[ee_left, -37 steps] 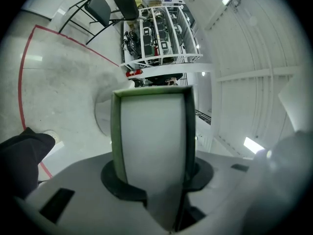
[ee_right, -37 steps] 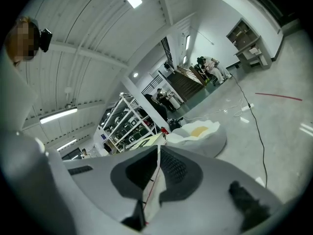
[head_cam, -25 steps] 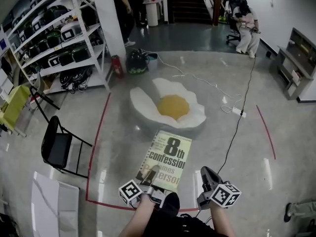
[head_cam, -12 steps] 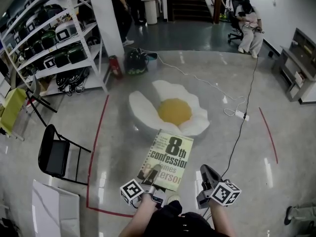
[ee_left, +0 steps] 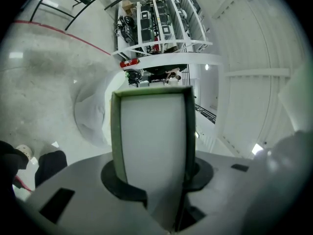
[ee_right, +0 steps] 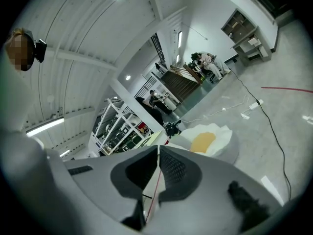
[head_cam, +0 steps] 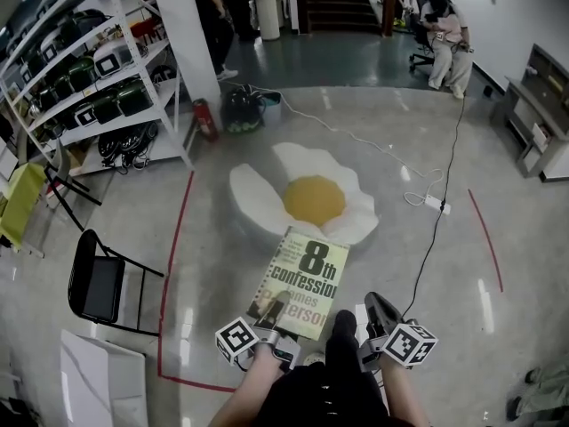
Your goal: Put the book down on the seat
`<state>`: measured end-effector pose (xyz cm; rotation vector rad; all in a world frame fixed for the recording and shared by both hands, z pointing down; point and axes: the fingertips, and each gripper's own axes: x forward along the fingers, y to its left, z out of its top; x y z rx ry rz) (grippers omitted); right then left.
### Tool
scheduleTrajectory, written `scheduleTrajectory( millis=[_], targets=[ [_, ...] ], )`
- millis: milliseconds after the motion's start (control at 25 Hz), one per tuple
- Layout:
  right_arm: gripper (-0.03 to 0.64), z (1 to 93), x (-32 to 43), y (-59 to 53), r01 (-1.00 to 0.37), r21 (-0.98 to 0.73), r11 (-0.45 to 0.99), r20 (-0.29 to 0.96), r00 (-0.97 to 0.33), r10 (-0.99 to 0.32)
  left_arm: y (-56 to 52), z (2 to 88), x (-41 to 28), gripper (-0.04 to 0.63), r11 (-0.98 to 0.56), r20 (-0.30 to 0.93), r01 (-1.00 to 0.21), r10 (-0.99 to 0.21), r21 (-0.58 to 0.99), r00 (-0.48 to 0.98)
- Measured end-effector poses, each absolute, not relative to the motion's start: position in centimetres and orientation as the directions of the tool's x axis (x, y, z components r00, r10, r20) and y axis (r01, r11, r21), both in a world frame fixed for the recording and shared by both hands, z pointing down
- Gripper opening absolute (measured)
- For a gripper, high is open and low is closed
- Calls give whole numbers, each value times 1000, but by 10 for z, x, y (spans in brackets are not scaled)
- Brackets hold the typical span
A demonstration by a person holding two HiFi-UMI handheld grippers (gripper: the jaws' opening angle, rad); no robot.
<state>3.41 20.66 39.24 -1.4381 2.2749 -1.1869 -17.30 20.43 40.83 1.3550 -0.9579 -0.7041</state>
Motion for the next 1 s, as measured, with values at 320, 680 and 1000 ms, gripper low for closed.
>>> scheduleTrajectory(
  millis=[320, 680, 1000],
  targets=[
    [14, 398, 32, 132, -655, -716, 240, 221, -539, -813, 148, 419, -166, 163, 127, 166, -117, -876, 985, 452],
    [14, 408, 39, 11, -652, -711, 264, 246, -582, -775, 35, 433, -150, 163, 154, 178, -91, -889, 984, 423],
    [14, 421, 64, -91, -657, -703, 273, 287, -613, -736, -61, 451, -120, 163, 205, 226, -97, -890, 974, 397]
  ],
)
